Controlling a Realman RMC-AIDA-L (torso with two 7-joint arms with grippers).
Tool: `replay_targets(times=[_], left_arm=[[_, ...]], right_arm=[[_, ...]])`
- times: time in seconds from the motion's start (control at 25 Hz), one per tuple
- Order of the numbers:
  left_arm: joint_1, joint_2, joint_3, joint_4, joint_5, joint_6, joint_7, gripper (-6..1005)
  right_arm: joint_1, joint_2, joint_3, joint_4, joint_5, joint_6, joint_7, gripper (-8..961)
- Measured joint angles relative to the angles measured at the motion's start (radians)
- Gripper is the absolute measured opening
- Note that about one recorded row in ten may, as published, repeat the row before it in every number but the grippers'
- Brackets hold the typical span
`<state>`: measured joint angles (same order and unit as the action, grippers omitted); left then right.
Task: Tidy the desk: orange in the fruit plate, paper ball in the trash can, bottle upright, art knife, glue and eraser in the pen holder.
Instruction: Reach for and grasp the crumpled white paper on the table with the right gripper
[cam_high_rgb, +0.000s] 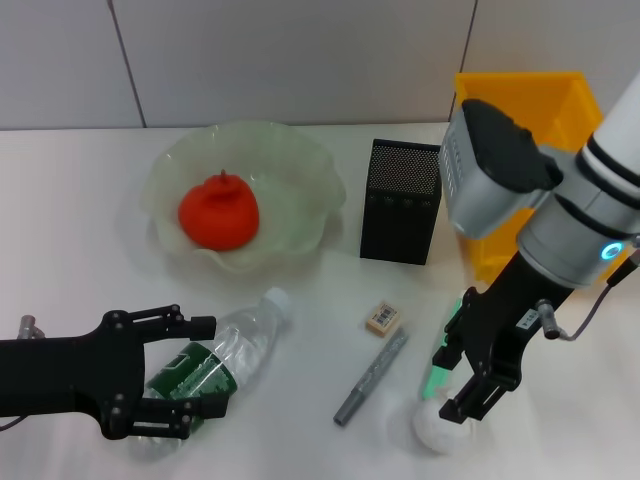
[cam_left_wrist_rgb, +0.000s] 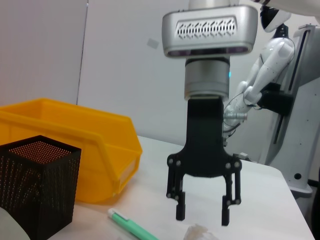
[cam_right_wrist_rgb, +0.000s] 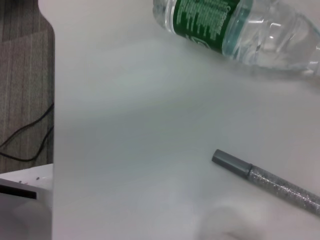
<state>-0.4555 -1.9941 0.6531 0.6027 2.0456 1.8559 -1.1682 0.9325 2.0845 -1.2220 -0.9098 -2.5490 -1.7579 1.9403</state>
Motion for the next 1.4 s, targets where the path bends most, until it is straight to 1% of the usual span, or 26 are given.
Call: replay_targets(times=[0.08, 0.28, 0.44, 0.88, 1.4], left_arm=[[0.000, 0.000, -0.003, -0.001, 0.000, 0.000, 0.000, 860], [-0.002, -0.001, -0.011, -0.001, -0.001, 0.000, 0.000, 859], [-0.003, -0.002, -0.013, -0.001, -0.001, 0.000, 0.000, 859], [-0.006, -0.002, -0.021, 0.002, -0.001, 0.000, -0.001, 859], [-0.006, -0.005, -0.023, 0.005, -0.001, 0.000, -0.001, 860]], right_arm=[[0.000, 0.001, -0.024, 0.026, 0.004, 0.037, -0.015, 605], [0.000, 0.002, -0.064, 0.066, 0.020, 0.076, -0.027, 593], [0.000, 0.002, -0.083, 0.077, 0.031, 0.084, -0.032, 584], [0.002, 0.002, -0.118, 0.110, 0.042, 0.105, -0.037, 558], [0.002, 0.003, -0.120, 0.132, 0.058, 0.132, -0.039, 529]])
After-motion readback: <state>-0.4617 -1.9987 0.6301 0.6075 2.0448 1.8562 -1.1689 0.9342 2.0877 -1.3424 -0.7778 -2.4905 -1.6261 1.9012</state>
